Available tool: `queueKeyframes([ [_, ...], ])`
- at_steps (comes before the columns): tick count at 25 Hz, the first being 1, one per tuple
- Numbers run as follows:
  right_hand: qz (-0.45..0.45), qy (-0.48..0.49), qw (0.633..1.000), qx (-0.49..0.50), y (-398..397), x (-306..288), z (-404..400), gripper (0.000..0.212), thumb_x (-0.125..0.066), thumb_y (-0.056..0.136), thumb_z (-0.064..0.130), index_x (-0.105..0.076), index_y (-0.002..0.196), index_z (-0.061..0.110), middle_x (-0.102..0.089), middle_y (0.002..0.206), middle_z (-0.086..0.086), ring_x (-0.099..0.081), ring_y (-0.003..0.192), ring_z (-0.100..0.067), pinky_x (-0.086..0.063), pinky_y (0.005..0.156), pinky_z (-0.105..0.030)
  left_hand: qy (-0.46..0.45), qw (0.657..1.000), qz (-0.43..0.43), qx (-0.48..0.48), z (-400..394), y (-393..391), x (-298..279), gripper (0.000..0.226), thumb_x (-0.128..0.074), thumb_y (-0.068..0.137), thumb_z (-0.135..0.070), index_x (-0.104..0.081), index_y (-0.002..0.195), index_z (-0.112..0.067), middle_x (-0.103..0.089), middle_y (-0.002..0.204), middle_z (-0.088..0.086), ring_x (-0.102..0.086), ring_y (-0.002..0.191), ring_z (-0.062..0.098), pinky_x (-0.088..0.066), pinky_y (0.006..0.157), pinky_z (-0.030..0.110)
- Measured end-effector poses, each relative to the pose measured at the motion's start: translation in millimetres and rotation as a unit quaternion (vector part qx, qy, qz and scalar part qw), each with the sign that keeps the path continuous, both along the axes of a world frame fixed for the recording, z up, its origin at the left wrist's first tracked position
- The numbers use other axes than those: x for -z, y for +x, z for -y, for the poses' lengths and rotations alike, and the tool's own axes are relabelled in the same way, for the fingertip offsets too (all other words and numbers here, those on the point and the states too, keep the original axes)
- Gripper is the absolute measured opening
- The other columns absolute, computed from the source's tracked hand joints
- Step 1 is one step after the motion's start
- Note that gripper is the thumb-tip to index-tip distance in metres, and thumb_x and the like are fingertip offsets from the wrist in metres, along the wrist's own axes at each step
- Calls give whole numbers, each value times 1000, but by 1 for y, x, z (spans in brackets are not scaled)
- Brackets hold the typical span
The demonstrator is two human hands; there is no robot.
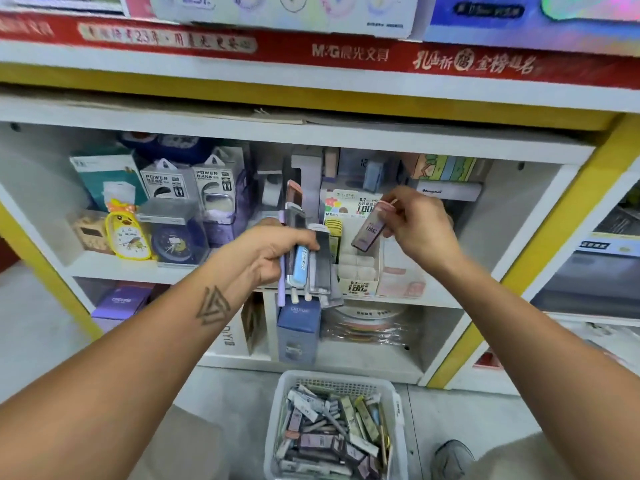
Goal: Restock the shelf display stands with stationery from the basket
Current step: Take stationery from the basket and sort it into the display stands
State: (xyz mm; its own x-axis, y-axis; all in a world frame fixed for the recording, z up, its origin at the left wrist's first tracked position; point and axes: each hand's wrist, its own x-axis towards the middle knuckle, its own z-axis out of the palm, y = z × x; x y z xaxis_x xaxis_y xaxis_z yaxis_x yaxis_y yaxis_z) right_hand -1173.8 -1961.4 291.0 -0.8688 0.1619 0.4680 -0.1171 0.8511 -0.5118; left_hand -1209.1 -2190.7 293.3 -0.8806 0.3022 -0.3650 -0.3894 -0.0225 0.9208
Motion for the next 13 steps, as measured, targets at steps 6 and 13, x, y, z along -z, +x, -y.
queueKeyframes([
  [6,-12,40,999,-33,-37,18,1,11,-61,97,22,-58,108,21,-73,89,-4,-68,84,-26,-56,74,-44,29,998,3,-49,-12,-31,11,27,-67,74,17,-61,95,1,-61,75,18,-64,64,29,-59,64,40],
  [13,54,42,995,-77,-60,35,-1,10,-57,100,25,-63,104,18,-72,85,-8,-66,81,-30,-54,73,-42,-1,999,29,-43,-14,-35,19,19,-68,71,19,-66,80,3,-66,67,18,-68,55,28,-60,55,45],
])
